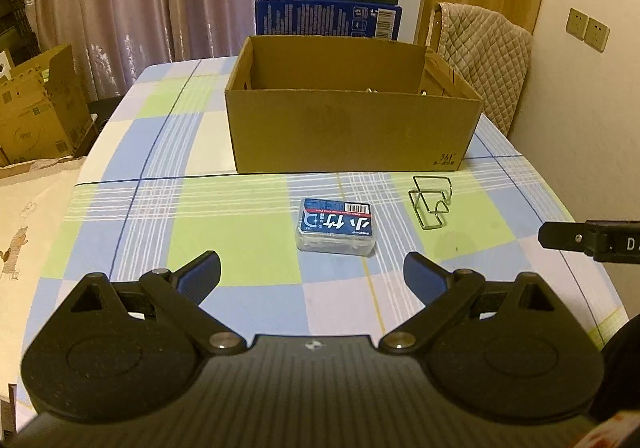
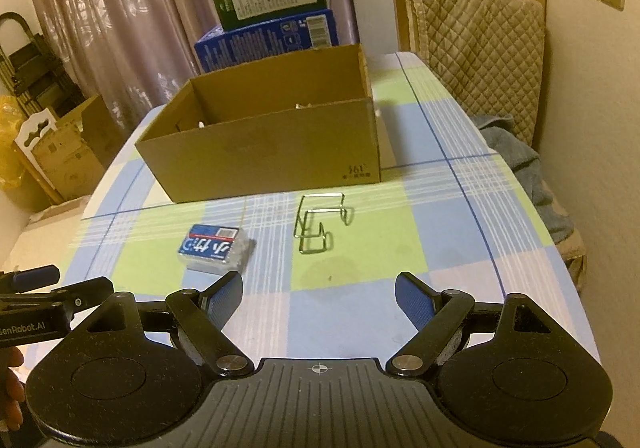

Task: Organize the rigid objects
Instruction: 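Move the left gripper to the floss box while the right approaches the wire rack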

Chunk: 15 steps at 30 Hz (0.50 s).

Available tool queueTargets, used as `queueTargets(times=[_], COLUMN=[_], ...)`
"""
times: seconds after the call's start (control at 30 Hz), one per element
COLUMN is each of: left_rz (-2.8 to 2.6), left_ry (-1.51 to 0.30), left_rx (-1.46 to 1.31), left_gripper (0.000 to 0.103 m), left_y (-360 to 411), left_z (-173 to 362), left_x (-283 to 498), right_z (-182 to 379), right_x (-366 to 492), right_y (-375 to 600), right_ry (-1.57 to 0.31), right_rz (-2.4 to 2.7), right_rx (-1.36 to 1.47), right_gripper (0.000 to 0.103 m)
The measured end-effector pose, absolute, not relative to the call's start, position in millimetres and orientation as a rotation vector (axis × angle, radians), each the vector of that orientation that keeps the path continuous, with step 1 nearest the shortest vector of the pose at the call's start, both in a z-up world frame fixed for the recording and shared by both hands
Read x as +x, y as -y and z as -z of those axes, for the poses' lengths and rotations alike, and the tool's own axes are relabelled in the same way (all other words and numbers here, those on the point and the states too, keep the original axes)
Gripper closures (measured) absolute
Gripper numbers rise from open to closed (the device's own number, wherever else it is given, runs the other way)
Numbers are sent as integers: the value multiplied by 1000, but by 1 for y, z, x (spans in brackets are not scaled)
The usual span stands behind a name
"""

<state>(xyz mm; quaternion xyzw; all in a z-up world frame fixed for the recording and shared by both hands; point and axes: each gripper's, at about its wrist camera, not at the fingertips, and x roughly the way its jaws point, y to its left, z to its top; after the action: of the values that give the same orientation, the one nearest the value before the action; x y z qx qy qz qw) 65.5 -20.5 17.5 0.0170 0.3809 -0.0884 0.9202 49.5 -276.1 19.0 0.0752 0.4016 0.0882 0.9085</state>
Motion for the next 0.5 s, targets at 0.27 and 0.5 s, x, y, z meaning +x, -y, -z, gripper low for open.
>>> queueTargets(times=[0.27,0.5], left_rz=[227,263], left_ry=[-783,-803], left_rx=[31,19], left_gripper=[7,7], left_y=[29,35], left_z=[11,39], left_x=[89,118], right_z=[1,20], right_x=[60,77], right_y=[281,285], right_ry=[-832,-829], right_rz=[-165,-159], right_rx=[151,156], right_gripper=[22,22])
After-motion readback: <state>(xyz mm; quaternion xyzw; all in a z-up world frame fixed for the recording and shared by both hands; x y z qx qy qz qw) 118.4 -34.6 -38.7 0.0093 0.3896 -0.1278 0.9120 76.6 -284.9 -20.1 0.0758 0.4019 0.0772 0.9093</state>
